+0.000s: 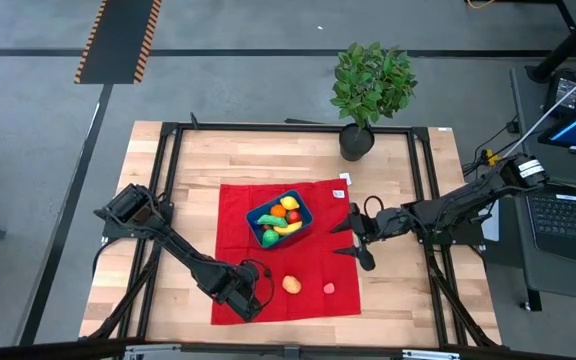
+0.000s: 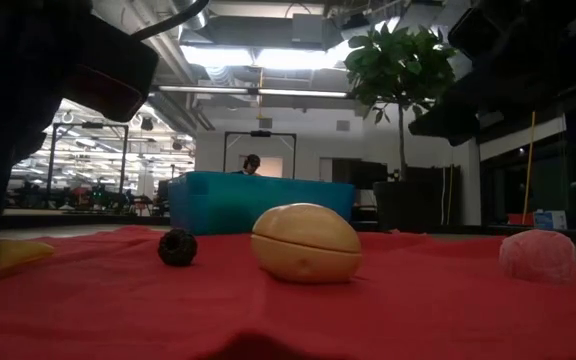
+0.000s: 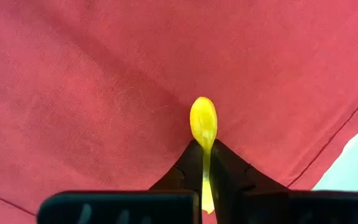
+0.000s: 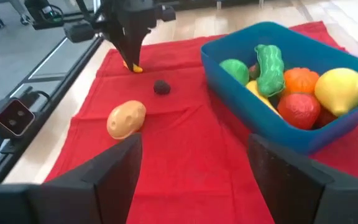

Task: Pick and placing Produce into tupperware
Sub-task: Put the corn into the blue bin

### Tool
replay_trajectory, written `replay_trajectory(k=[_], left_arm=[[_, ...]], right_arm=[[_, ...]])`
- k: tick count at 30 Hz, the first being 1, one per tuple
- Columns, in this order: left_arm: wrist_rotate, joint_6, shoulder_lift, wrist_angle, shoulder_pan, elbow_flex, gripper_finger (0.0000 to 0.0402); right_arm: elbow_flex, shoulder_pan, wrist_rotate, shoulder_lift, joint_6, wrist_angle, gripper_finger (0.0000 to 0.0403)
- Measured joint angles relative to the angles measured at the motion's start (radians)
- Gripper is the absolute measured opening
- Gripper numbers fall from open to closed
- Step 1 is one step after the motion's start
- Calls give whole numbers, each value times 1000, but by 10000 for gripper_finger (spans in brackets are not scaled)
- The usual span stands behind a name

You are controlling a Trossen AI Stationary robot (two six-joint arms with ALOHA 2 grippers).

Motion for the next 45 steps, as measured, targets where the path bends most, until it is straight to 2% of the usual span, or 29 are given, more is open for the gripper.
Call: replay_trajectory(k=[4,9,15,19,28,33,36,39,45], left_arm=[[14,1,-10,-11,0,1,12],[10,20,-29,-121,0,64,9],[-60,131,-29,-225,0,165,10],[-203,267,-29,-234,-10,219,5],[-389,438,-29,-166,-11,246,5],[-610,487,-29,-123,-41,245,6],[-746,496,-29,-118,-76,234,4],[-872,443,-29,-117,-115,210,4],[-933,326,-29,-95,-171,150,3]], right_arm=[[0,0,0,31,-10,39,289],[0,0,0,35,-41,76,289],[0,0,0,35,-55,91,289],[0,0,0,35,-66,109,289],[0,0,0,35,-80,138,289],[0,0,-1,35,-83,143,289],[0,4,-2,32,-86,145,289],[0,19,-2,11,-119,186,289],[0,57,-3,-77,-213,196,289]])
